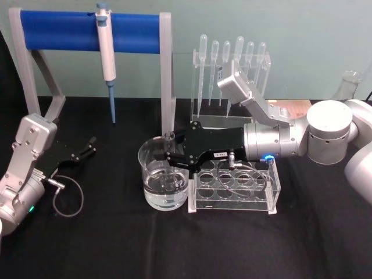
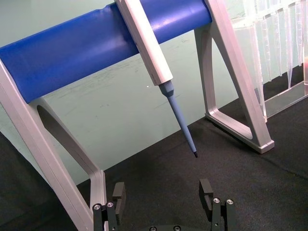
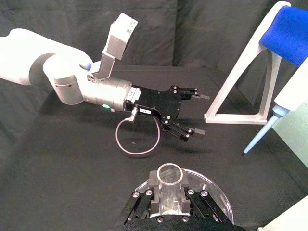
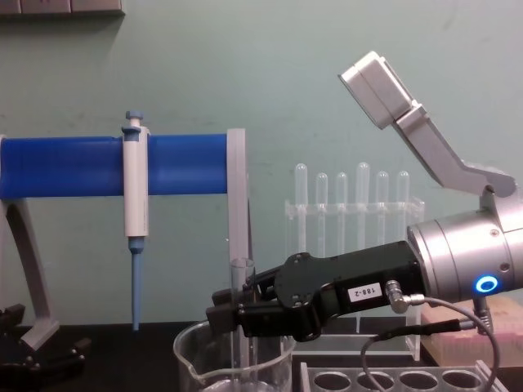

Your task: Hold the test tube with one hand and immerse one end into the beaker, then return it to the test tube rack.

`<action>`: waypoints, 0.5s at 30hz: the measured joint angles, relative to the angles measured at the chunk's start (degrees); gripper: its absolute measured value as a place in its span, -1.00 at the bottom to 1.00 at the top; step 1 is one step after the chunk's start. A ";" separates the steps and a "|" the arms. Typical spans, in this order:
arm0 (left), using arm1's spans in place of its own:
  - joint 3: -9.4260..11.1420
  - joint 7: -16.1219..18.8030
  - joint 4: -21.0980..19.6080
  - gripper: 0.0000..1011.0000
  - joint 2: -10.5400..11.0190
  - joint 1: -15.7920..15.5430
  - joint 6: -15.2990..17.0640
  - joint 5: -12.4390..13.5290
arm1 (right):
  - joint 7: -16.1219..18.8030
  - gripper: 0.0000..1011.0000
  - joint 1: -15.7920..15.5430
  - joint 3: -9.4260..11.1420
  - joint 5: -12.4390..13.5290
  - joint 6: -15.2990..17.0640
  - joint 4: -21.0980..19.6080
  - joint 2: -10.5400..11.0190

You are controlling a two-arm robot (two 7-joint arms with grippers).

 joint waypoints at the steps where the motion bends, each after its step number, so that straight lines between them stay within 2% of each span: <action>1: 0.00 0.00 0.00 0.98 0.00 0.00 0.00 0.00 | 0.00 -0.55 0.01 0.00 0.00 0.00 0.00 0.00; 15: 0.00 0.00 0.00 0.98 0.00 0.00 0.00 0.00 | 0.00 -0.55 0.03 0.00 0.00 0.00 0.00 0.00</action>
